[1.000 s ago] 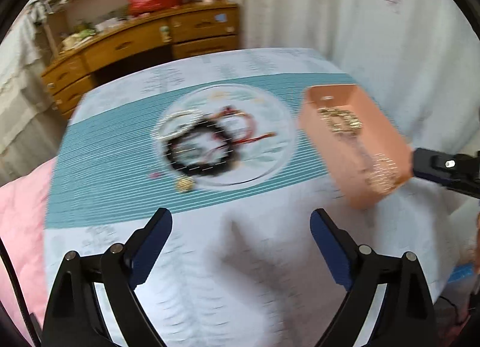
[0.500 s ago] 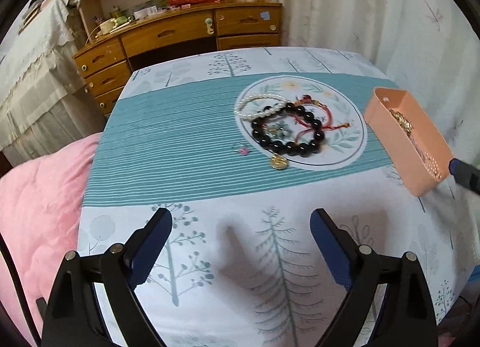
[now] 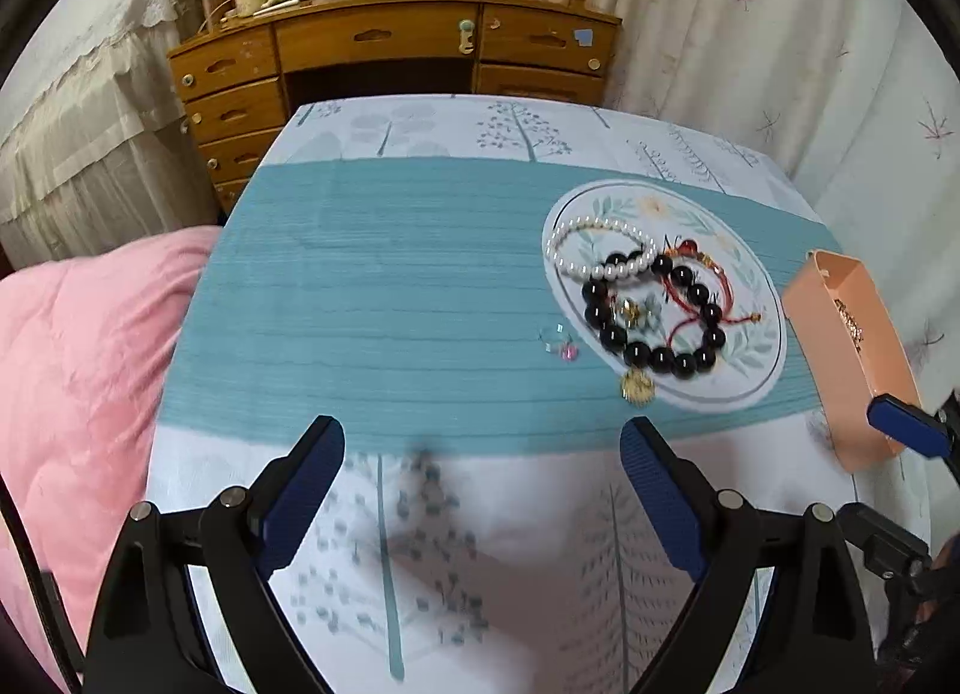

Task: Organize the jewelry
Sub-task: 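Withdraw both open tools from the box toward the remaining jewelry, then grasp the black bead bracelet with the right tool while the left tool grasps the pink-stone ring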

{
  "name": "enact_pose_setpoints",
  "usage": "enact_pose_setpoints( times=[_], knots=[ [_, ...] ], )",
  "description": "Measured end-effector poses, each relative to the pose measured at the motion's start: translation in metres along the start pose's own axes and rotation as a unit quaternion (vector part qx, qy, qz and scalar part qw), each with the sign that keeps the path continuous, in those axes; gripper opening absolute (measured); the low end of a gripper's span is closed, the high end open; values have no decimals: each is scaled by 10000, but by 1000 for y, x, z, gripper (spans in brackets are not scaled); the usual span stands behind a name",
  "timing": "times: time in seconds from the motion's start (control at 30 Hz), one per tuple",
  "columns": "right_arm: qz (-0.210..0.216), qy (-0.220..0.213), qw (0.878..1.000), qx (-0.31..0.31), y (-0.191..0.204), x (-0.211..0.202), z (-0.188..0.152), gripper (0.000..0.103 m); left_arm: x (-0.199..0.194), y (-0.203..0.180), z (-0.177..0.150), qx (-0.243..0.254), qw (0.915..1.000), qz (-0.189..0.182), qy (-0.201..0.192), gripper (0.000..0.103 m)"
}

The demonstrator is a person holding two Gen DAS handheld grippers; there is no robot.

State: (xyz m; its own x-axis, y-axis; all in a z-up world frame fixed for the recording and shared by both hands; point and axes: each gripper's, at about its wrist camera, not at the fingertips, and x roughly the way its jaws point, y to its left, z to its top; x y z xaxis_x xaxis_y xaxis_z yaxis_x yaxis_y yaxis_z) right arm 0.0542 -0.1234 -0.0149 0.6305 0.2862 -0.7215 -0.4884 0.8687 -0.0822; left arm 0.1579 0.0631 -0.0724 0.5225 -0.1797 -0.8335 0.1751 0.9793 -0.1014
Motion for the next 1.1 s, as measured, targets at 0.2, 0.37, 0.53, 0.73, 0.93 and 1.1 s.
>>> enact_pose_setpoints(
  times=[0.2,0.37,0.53,0.73,0.93,1.1],
  knots=[
    [24,322,9893,-1425,-6,20,26,54,21,-5,19,408,9989,-230,62,92],
    [175,577,9678,-2442,-12,53,33,54,42,-12,27,614,9972,-389,181,89],
    [518,792,9598,-2642,-10,81,35,50,56,-16,32,668,9972,-213,269,84],
    [575,945,9509,-2890,-2,102,34,41,69,-17,36,579,9973,-211,409,73],
    [607,1078,9526,-2781,-3,113,38,38,70,-23,38,736,9963,-157,410,62],
    [963,1366,9588,-2296,-8,120,44,20,68,-22,39,592,9969,-329,410,61]
  ],
)
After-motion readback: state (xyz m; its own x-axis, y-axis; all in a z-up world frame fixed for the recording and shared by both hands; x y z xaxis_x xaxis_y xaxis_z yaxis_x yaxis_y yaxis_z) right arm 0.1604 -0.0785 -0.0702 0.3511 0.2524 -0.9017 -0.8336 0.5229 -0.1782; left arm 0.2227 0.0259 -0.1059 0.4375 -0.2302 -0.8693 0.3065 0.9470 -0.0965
